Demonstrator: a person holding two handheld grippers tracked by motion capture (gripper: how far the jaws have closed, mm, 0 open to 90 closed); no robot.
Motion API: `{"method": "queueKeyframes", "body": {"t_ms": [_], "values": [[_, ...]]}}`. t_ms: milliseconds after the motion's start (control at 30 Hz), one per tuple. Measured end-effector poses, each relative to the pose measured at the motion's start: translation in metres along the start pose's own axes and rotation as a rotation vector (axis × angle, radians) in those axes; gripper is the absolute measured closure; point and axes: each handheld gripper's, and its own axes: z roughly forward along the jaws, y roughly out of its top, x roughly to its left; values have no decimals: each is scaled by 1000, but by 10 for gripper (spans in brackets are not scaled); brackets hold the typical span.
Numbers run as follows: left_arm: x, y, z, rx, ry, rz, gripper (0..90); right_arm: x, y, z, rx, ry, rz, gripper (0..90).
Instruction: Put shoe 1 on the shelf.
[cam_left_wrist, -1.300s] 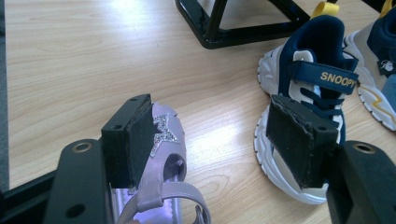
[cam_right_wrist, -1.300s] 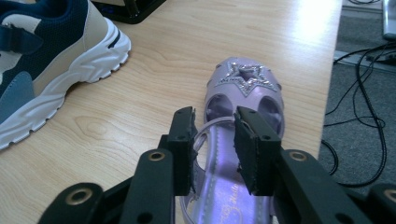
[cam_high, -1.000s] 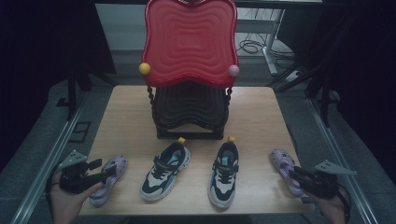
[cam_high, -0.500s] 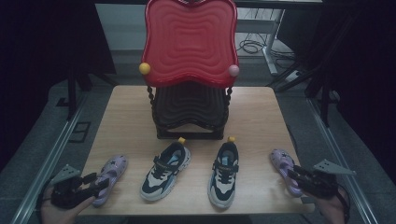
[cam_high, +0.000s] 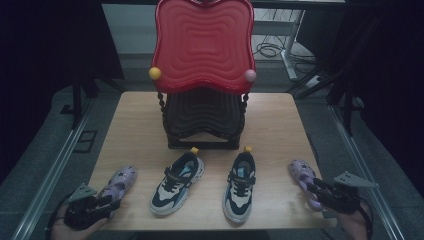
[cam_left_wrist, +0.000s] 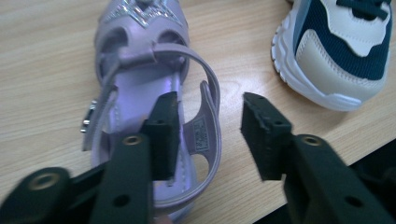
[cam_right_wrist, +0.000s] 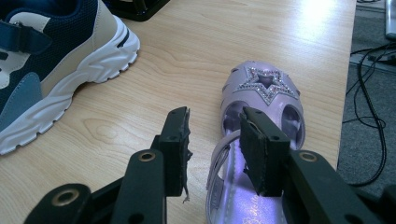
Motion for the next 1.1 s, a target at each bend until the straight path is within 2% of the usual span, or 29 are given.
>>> {"method": "queueKeyframes", "body": {"t_ms": [300,400,567,700,800,867,933,1100], "values": [[0,0,11,51,3,19,749,1,-2,3,30,-9,1,624],[1,-1,13,55,14,18,774,1,-2,5,50,-7,4,625],[3,-1,12,57,5,12,785,-1,-3,1,78,-24,18,624],[4,0,12,64,-1,10,791,0,-7,6,127,-2,21,625],[4,0,12,67,-1,5,807,2,-9,17,174,-36,3,666],[5,1,13,69,-5,2,812,4,-10,21,192,-39,-15,713],[5,1,12,71,-6,2,817,4,-9,21,197,-60,-20,765],[7,1,10,68,7,-9,857,4,-10,21,196,-49,-17,829]]}}
